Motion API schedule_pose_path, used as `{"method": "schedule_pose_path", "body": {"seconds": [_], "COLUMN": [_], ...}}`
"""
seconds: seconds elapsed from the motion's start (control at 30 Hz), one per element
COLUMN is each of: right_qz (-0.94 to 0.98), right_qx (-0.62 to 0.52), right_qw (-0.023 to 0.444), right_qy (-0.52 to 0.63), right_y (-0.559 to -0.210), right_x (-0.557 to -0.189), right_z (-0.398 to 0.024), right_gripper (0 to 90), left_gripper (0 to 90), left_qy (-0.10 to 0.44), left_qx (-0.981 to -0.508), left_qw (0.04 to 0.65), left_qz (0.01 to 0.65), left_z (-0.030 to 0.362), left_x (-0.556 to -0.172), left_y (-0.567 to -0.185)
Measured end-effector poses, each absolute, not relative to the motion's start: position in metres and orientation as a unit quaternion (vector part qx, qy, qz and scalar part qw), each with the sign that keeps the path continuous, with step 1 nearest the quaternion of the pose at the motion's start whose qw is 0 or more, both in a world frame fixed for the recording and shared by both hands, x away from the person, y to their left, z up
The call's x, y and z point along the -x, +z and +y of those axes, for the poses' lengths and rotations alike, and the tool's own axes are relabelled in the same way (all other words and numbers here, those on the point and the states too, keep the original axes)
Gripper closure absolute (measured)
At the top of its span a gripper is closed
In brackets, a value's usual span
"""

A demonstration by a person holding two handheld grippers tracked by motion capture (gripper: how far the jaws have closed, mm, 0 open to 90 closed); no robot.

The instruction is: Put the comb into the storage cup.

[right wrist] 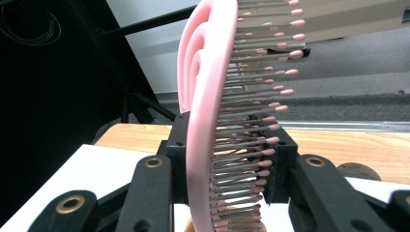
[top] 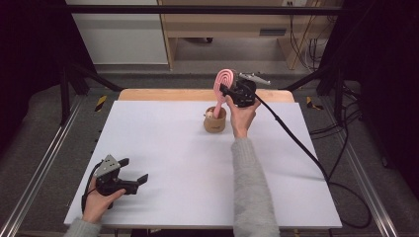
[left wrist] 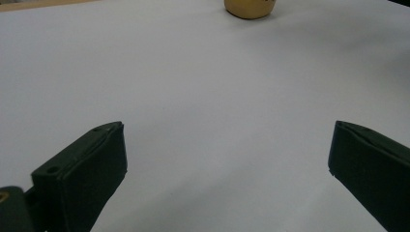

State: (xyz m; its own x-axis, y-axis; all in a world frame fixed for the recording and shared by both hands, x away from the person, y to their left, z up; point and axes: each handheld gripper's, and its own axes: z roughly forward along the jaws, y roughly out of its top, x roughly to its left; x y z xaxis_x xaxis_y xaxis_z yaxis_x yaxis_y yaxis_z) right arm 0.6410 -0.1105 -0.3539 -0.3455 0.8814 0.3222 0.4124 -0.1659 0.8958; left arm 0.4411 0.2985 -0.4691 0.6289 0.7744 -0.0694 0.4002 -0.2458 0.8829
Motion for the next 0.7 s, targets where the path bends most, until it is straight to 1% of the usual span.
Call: {"method": "schedule_pose_path", "body": {"seconds": [0.23, 0.7], "right_qz": [0.61, 0.596], "right_qx": [-0.532, -0.549], "right_qw": [0.209, 0.195], "right_qy": [0.548, 0.553], "right_y": [-0.361, -0.374], "right_x": [-0.641, -0.64], "right_z": [-0.106, -0.114], "right_gripper": [64.1, 64.0], "left_gripper": [0.1, 0.1], "left_qy": [0.195, 0.195], "left_qx": [-0.765, -0.766], "left_qw": [0.479, 0.478], "left_qz": [0.384, 0.383], "left_z": [0.298, 0.298], "left_x": [-0.441, -0.441], "left_y": [-0.469, -0.469]}}
